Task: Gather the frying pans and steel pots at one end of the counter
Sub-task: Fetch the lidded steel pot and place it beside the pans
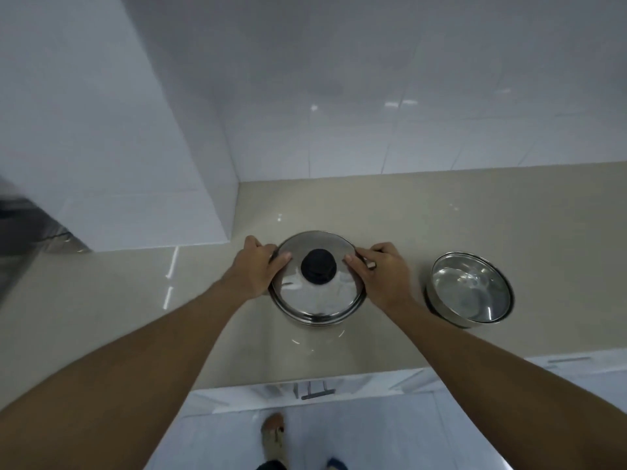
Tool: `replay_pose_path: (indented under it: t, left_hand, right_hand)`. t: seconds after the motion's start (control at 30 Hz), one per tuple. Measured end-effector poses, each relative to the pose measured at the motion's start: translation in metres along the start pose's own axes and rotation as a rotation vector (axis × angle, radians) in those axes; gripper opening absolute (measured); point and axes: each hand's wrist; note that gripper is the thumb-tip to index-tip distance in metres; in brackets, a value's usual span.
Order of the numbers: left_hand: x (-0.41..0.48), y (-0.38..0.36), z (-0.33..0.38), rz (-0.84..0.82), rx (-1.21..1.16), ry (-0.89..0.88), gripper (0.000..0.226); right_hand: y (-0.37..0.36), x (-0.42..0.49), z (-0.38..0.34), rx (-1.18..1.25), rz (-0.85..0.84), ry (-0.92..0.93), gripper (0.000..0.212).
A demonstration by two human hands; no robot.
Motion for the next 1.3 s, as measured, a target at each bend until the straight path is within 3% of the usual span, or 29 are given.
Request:
replay_pose_path:
  t: [0.27, 0.5, 0.97, 1.3]
  left_hand:
    - [-0.073, 0.025, -0.046, 0.120, -0.007, 0.202, 0.049]
    - [-0.137, 0.044, -0.127, 0.219, -0.035, 0.322, 0.045]
    - [-0.330, 0.096, -0.350, 0.401, -0.052, 0.609, 0.044]
    - [-0.425, 0.113, -0.486, 0.424, -0.098, 0.833, 0.053]
  right_hand:
    - [-0.041, -0.016, -0.050, 0.094, -0.123, 0.140, 0.026]
    - [-0.111, -0.034, -0.119, 0.176, -0.245, 0.205, 0.024]
    - [-0.327, -0.152, -0.300, 0.220, -0.496, 0.365, 0.036]
    - [-0.469, -0.205, -0.409, 0.258, -0.713, 0.480, 0.041]
Point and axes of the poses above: each hand's wrist, its own x-axis towards the middle knuckle, its own y-axis out of the back of the hand, z = x × y, and after that the axes turned 15 degrees about x, right-handed
